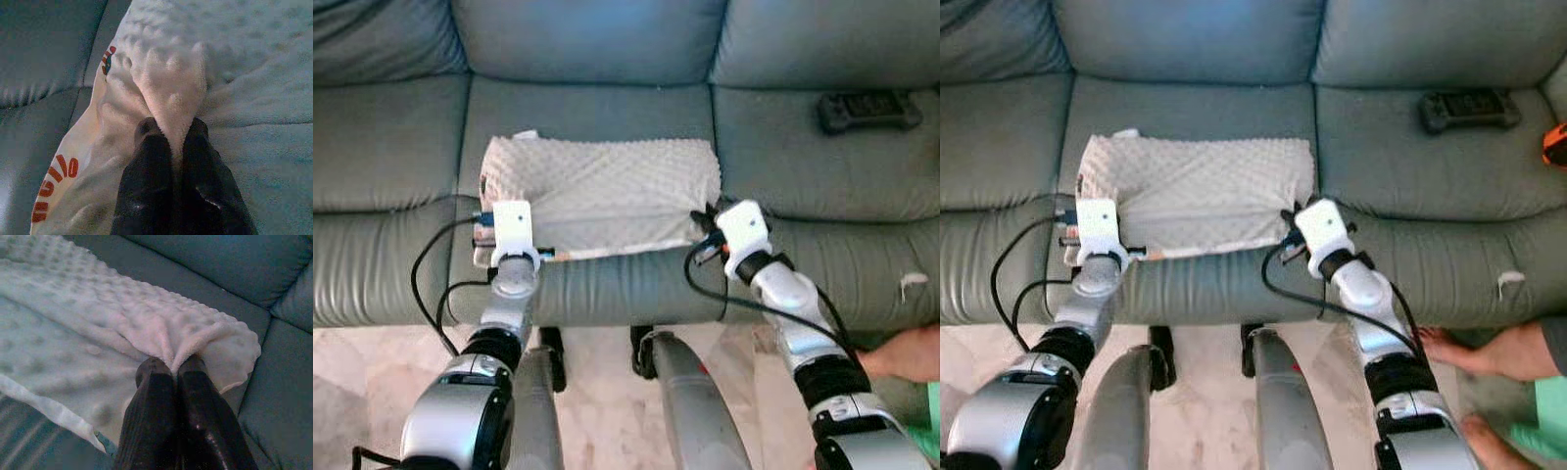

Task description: Move the pillow to the sofa

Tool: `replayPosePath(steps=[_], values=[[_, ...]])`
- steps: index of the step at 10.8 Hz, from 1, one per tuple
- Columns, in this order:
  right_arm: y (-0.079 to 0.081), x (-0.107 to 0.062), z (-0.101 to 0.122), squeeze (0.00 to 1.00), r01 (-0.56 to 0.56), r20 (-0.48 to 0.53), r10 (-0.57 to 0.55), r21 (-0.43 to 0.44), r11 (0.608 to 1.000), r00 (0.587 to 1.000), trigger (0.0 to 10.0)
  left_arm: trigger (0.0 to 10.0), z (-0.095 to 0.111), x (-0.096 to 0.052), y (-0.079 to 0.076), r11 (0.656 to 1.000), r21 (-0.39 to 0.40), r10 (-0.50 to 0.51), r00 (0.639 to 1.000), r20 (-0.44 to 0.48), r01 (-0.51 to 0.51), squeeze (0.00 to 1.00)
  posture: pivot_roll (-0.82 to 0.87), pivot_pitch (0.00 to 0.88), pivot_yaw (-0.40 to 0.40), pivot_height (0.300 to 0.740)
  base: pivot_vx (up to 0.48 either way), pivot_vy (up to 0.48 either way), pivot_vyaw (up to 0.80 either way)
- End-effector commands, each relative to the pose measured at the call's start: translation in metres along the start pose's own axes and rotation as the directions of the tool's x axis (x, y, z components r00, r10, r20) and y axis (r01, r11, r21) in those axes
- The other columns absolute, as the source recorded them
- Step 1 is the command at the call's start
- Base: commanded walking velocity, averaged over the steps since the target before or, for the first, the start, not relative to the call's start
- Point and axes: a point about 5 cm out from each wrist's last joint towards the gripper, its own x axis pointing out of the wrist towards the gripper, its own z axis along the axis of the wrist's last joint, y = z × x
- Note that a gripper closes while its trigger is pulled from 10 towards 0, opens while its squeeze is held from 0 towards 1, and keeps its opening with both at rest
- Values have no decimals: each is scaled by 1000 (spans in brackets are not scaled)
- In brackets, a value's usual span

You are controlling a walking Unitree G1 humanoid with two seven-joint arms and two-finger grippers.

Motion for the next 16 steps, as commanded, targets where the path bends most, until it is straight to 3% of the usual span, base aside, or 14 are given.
replayPosePath(steps=[1,3,7,9,13,16], values=[[-3,-15,-18,0,20,-53,-22,-47,999,998,10000,10000,-18,-4,6,999,-7,39,997,-67,-39,0,-141,538,-36,740,0,0,0],[-14,-15,-19,0,72,-52,-77,-91,993,996,10000,10000,-8,2,13,997,-11,74,996,-43,-75,0,-135,542,-32,740,0,0,0],[-38,-9,-17,0,108,-63,-122,-190,976,991,10000,10000,4,15,55,969,27,245,969,-40,-244,0,-114,546,-24,740,0,0,0],[-41,-8,-18,0,117,-71,-132,-183,976,989,10000,10000,0,15,59,968,30,252,966,-59,-251,0,-115,543,-26,740,0,0,0],[-31,-13,-35,0,177,-126,-183,-56,983,975,10000,10000,-11,11,60,971,39,240,966,-96,-238,0,-110,541,-29,740,0,0,0],[-26,-10,-33,0,155,-110,-159,-50,987,981,10000,10000,-9,12,59,972,22,236,967,-97,-235,0,-111,537,-30,691,0,0,0]])
